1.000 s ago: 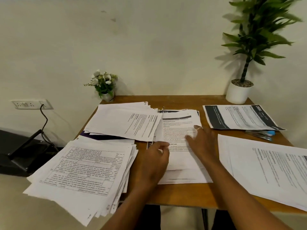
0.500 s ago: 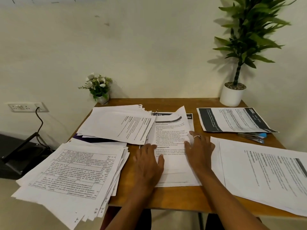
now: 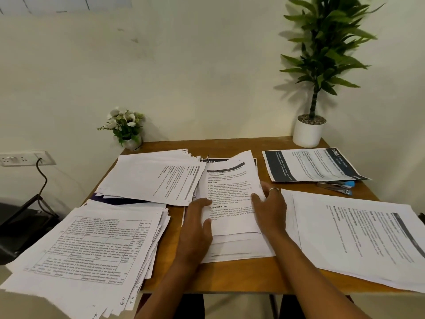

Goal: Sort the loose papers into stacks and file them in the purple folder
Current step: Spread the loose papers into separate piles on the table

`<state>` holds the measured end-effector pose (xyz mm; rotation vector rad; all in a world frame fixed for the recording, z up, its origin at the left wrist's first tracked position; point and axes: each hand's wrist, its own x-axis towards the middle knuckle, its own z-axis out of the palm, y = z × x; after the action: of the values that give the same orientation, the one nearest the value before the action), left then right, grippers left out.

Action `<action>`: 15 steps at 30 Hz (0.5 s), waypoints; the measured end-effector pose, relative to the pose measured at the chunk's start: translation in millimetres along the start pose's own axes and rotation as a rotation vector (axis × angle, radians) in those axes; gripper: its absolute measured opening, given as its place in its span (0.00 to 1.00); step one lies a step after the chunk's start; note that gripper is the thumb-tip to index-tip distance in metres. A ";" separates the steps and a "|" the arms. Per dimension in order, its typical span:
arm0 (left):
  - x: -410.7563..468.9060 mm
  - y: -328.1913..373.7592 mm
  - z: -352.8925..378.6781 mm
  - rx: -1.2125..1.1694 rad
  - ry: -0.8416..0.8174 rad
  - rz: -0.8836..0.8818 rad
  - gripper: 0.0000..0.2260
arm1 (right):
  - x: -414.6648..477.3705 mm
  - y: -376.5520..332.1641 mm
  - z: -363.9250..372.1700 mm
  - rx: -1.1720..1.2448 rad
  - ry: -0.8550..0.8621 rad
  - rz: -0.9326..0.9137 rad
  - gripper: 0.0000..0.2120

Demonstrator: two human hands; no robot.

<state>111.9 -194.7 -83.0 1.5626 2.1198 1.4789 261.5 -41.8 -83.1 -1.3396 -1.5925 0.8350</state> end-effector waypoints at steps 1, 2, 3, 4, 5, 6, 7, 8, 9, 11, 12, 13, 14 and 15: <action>-0.1 2.1 0.9 0.045 -0.026 0.083 0.23 | 1.7 -2.4 -4.4 0.109 -0.009 0.050 0.17; -0.2 3.7 2.0 0.086 -0.039 0.146 0.23 | 3.2 -5.6 -9.2 0.198 -0.018 0.095 0.17; -0.6 4.9 3.5 0.124 -0.038 0.191 0.23 | 4.6 -10.0 -14.1 0.259 -0.040 0.137 0.18; -1.5 6.2 5.0 0.157 -0.026 0.220 0.23 | 6.9 -13.7 -17.9 0.315 -0.072 0.184 0.19; -2.7 7.6 5.9 0.183 -0.010 0.235 0.21 | 9.4 -17.5 -21.4 0.364 -0.098 0.234 0.20; -3.9 10.2 5.2 0.196 0.000 0.245 0.20 | 11.6 -21.9 -25.4 0.407 -0.114 0.280 0.19; -4.8 11.7 3.8 0.200 0.006 0.255 0.19 | 13.8 -25.8 -29.5 0.433 -0.125 0.308 0.19; -5.9 12.8 2.6 0.198 0.008 0.267 0.18 | 15.0 -29.0 -34.5 0.442 -0.140 0.322 0.18; -7.1 13.4 1.7 0.194 0.005 0.276 0.18 | 15.1 -32.5 -40.3 0.429 -0.165 0.323 0.17; -9.3 15.1 0.0 0.175 0.000 0.287 0.17 | 14.5 -40.6 -53.0 0.368 -0.191 0.301 0.13; -10.0 16.3 -1.1 0.161 0.002 0.291 0.17 | 14.0 -43.7 -59.1 0.353 -0.190 0.298 0.12; -10.4 18.2 -2.4 0.143 0.008 0.298 0.16 | 14.2 -44.7 -65.3 0.351 -0.189 0.310 0.11; -11.1 20.1 -3.7 0.120 0.021 0.309 0.15 | 13.0 -46.1 -72.3 0.365 -0.197 0.328 0.11; -11.5 21.6 -5.4 0.090 0.046 0.312 0.15 | 10.4 -48.1 -80.1 0.378 -0.219 0.349 0.10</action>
<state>128.3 -207.3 -68.9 1.9868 2.0653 1.5372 315.5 -44.1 -6.1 -1.2955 -1.2869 1.4598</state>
